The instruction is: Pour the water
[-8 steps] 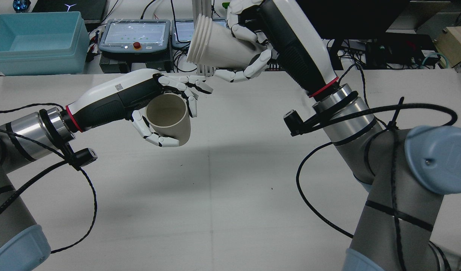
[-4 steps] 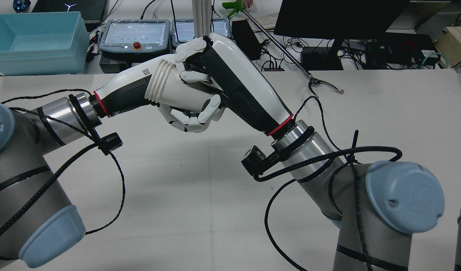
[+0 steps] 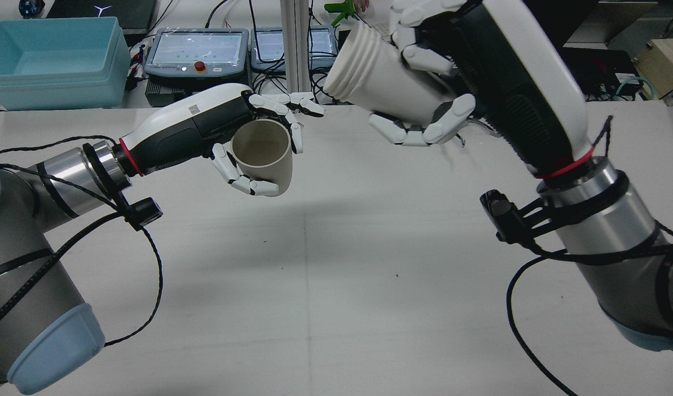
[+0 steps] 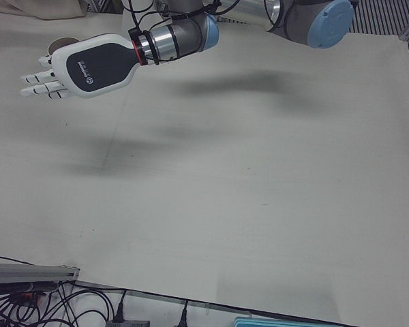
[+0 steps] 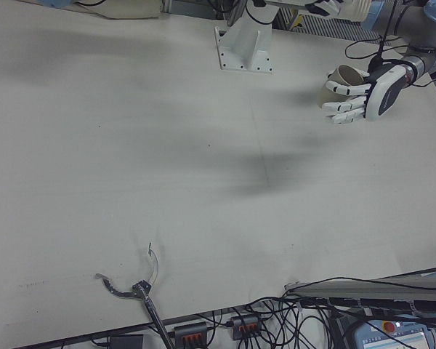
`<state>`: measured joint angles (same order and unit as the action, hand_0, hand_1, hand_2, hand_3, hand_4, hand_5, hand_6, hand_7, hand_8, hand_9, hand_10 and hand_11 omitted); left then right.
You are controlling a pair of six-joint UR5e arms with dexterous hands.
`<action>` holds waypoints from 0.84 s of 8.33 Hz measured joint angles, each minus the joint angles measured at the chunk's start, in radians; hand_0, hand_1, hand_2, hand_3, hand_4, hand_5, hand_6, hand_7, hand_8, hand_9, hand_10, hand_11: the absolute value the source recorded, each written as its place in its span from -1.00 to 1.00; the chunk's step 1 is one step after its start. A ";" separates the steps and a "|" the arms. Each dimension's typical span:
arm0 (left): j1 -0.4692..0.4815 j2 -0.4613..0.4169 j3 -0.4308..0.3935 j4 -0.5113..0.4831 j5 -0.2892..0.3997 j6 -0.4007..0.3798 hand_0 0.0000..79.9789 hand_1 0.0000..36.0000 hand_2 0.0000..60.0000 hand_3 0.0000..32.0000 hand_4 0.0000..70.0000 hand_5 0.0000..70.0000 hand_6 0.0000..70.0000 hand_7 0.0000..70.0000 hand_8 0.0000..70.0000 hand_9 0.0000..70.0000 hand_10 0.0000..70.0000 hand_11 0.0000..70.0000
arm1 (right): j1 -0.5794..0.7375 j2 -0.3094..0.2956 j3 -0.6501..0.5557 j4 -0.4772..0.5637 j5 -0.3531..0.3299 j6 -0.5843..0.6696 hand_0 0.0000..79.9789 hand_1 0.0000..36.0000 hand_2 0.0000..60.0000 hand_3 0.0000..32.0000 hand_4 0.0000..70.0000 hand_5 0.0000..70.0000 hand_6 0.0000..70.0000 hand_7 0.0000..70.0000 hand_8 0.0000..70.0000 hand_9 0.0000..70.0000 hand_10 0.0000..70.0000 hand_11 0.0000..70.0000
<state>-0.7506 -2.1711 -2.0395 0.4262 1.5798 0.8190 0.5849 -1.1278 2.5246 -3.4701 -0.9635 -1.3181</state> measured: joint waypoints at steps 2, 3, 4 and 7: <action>-0.060 0.188 0.000 -0.150 0.001 -0.093 0.41 0.66 1.00 -1.00 1.00 1.00 -0.42 -0.42 -0.75 -0.66 -0.52 -0.29 | 0.174 -0.165 0.096 0.001 -0.002 0.102 1.00 1.00 1.00 -1.00 0.29 1.00 1.00 1.00 1.00 1.00 1.00 1.00; -0.134 0.333 0.003 -0.260 0.003 -0.160 0.41 0.67 1.00 -1.00 1.00 1.00 -0.42 -0.42 -0.75 -0.65 -0.52 -0.29 | 0.268 -0.247 0.100 0.000 -0.006 0.214 1.00 1.00 1.00 -1.00 0.16 0.95 1.00 1.00 1.00 1.00 1.00 1.00; -0.219 0.459 0.005 -0.356 0.005 -0.209 0.40 0.67 1.00 -1.00 1.00 1.00 -0.41 -0.41 -0.74 -0.65 -0.52 -0.28 | 0.329 -0.317 0.090 0.001 -0.007 0.302 1.00 1.00 1.00 -1.00 -0.03 0.75 1.00 1.00 1.00 1.00 1.00 1.00; -0.416 0.765 0.045 -0.621 0.022 -0.310 0.39 0.67 1.00 -1.00 1.00 1.00 -0.39 -0.40 -0.74 -0.64 -0.51 -0.27 | 0.419 -0.491 0.014 0.005 -0.009 0.469 0.63 1.00 1.00 -1.00 -0.65 0.28 1.00 0.91 1.00 1.00 1.00 1.00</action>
<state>-1.1664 -1.4066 -1.9950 -0.1949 1.6021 0.5091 1.0042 -1.6189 2.5388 -3.4647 -0.9721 -0.8494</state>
